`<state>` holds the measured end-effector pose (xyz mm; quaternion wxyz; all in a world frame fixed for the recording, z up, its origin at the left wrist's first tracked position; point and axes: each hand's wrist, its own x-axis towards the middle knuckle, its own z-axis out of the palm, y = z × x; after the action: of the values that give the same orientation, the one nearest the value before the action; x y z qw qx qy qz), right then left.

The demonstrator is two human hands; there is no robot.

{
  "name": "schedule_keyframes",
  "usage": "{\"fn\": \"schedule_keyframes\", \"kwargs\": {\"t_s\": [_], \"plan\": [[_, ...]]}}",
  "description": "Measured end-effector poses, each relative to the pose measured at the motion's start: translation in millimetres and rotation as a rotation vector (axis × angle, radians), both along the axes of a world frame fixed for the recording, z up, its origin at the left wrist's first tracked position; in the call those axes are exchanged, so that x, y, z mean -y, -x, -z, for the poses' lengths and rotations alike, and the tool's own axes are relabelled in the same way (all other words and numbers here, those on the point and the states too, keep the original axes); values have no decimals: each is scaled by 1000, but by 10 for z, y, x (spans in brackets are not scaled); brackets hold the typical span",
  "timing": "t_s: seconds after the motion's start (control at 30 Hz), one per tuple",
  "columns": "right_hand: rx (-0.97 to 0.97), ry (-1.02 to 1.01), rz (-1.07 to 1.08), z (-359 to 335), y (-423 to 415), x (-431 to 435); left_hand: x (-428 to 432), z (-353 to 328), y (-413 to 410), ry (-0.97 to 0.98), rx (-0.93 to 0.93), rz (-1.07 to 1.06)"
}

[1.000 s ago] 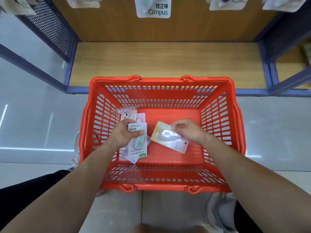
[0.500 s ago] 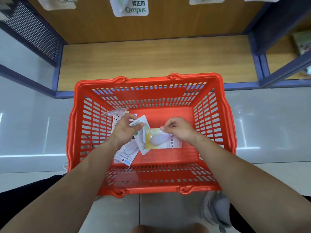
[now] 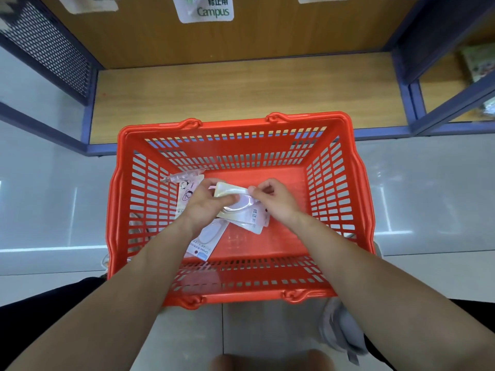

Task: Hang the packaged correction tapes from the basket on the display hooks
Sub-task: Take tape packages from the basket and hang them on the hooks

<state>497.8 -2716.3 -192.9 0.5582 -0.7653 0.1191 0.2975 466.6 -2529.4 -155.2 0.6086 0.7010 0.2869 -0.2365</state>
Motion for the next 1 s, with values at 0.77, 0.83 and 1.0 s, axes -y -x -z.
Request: {"fn": "schedule_keyframes", "kwargs": {"t_s": [0.77,0.83,1.0], "plan": [[-85,-39,-54,101,-49,-443,-537,-325,30,-397,46,269],[-71,78,-293,240,39,-530,-702,-457,25,-504,66,258],[-95,170,-629,387,224,-851,-1062,-849,101,-663,122,252]]}}
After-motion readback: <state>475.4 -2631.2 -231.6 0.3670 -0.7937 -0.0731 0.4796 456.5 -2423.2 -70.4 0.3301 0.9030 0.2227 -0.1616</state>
